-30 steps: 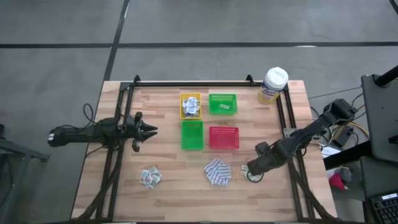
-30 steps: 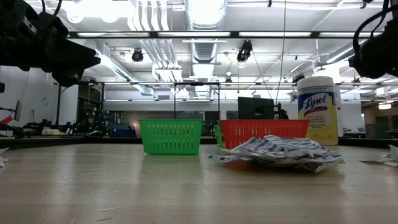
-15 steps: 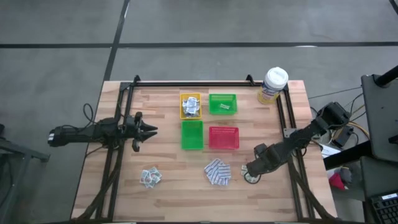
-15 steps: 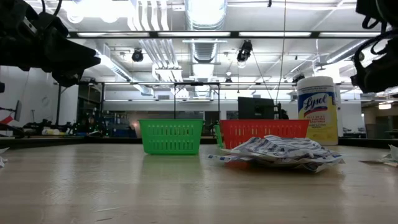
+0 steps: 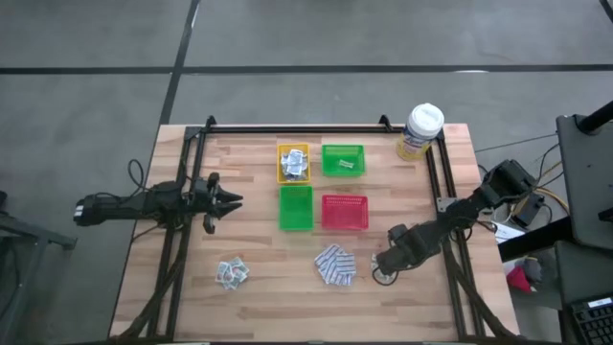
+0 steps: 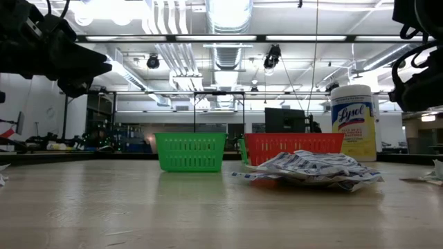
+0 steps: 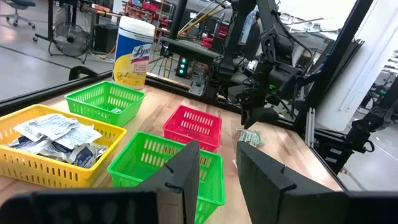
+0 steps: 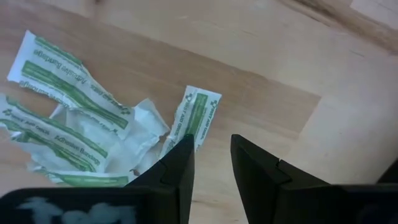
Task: Pick & Place First Aid Supplies
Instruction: Put the green bandage pack into the top green bin
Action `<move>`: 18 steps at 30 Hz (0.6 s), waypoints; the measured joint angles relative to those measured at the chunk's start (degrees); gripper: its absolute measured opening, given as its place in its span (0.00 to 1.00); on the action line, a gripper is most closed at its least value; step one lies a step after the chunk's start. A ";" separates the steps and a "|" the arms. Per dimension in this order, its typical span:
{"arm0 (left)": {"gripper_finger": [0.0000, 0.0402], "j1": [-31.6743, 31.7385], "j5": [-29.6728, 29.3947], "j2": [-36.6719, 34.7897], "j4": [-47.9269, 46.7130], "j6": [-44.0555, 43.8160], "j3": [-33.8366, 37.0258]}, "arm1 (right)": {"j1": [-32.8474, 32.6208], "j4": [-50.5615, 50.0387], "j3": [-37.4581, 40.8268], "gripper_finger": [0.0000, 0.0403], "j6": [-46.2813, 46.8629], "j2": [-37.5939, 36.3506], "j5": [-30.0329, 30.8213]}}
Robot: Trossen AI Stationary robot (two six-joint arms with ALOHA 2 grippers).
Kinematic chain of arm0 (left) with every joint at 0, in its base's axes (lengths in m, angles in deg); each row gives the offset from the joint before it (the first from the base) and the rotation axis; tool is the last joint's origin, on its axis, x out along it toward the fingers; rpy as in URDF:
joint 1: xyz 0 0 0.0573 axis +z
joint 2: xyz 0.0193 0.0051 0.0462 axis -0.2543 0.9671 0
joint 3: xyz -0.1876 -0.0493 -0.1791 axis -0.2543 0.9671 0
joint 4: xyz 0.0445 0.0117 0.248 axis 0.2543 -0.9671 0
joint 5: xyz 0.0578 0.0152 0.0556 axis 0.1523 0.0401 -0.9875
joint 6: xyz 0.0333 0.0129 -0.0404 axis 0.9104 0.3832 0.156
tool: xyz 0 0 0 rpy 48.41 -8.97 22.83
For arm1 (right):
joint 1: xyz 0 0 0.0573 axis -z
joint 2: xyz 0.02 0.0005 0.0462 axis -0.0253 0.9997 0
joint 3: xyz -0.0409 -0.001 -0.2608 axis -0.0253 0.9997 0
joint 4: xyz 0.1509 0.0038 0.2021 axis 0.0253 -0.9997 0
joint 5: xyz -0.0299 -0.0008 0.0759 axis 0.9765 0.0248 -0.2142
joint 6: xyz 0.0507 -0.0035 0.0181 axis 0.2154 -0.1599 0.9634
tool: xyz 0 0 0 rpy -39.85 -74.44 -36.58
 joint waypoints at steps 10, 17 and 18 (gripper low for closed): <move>0.27 0.00 0.00 0.00 0.07 -0.08 0.00 | 0.04 0.03 -0.17 0.21 1.88 3.20 -0.11; 0.27 -0.01 0.00 0.00 0.14 -0.15 0.00 | 0.06 -0.22 -0.15 0.16 1.85 3.47 -0.13; 0.27 0.00 0.00 -0.02 0.15 -0.16 0.00 | 0.04 -0.40 -0.11 0.16 1.85 3.26 -0.13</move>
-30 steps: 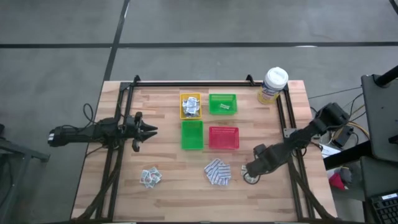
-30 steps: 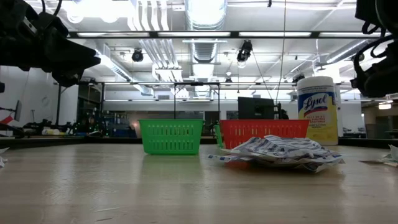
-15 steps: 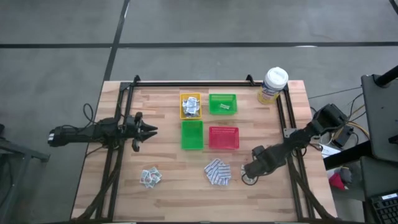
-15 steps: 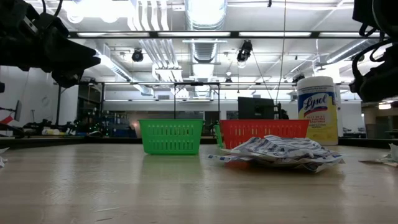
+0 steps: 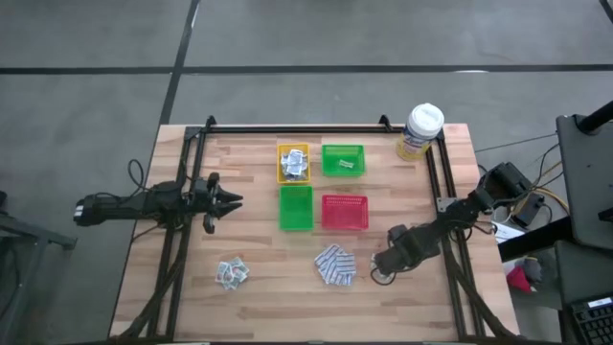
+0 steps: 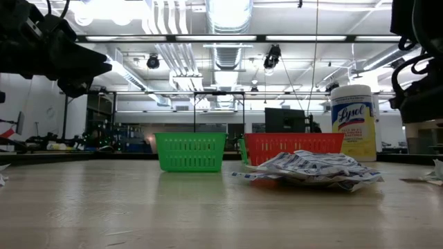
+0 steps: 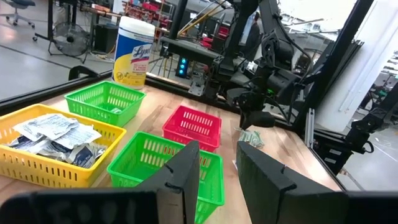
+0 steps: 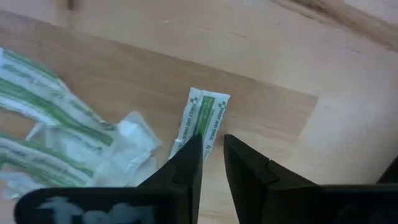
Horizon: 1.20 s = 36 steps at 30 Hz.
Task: Pick & Place First Aid Supplies
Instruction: Put the green bandage pack into the top green bin
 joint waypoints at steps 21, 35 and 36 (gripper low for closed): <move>0.27 -0.02 0.00 0.00 0.09 -0.02 0.00 | -0.04 -3.66 0.22 0.02 -1.55 -0.31 -0.32; 0.27 -0.01 0.00 0.00 0.09 0.02 0.00 | -0.04 -5.16 0.22 0.02 -3.23 -1.81 -1.19; 0.27 0.00 0.00 0.00 0.09 0.02 0.00 | -0.04 -5.13 0.22 0.02 -3.23 -1.81 -1.22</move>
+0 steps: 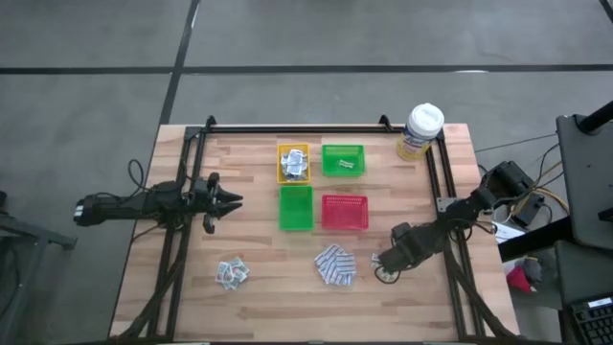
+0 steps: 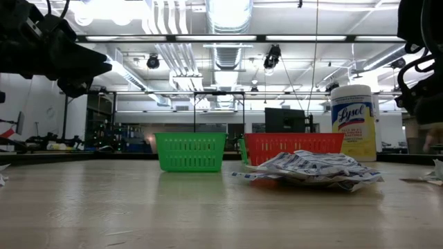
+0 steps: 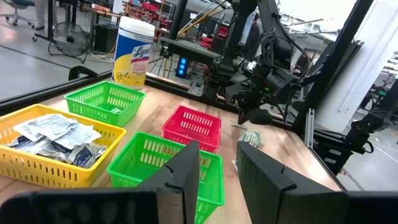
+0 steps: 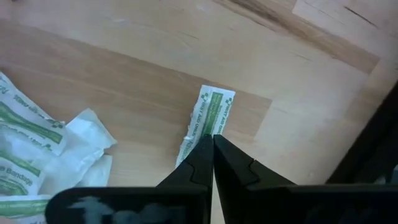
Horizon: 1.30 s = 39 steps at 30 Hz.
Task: Pick & Place First Aid Supplies
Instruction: Put the green bandage pack into the top green bin
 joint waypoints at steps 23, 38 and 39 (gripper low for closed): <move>0.27 0.00 -0.17 0.00 0.02 0.01 0.00 | 0.00 0.21 -2.46 0.22 -4.75 -0.83 -1.71; 0.27 0.00 -2.23 0.00 0.11 0.03 0.00 | 0.00 -0.03 -3.94 0.31 -2.78 2.74 -1.06; 0.27 0.00 -2.22 0.00 0.11 0.03 0.00 | 0.00 -0.02 -3.90 0.31 -2.78 3.23 -1.06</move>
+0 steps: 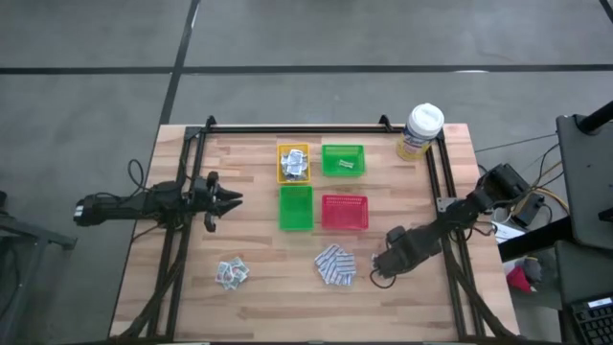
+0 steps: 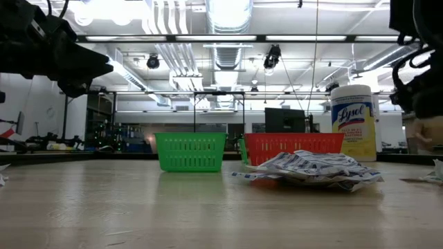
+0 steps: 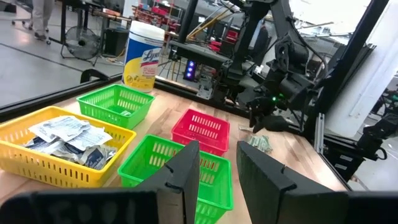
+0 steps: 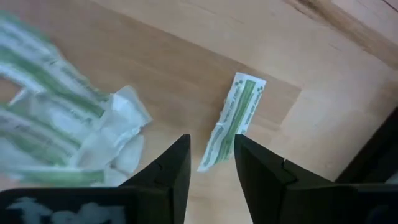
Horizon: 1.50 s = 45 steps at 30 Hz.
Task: Pick & Place First Aid Supplies
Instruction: Put the green bandage pack into the top green bin
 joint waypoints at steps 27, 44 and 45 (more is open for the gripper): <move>0.27 0.07 -0.39 0.00 -0.04 -0.02 0.00 | -0.02 -0.97 0.18 0.10 -2.67 2.56 -0.28; 0.27 0.04 -1.01 0.00 -0.04 -0.02 -0.02 | 0.11 -0.62 0.14 0.07 -3.45 -1.59 -1.55; 0.27 0.05 -1.01 0.02 -0.04 -0.02 -0.02 | 0.21 -0.62 0.11 0.07 -3.25 -2.35 -1.43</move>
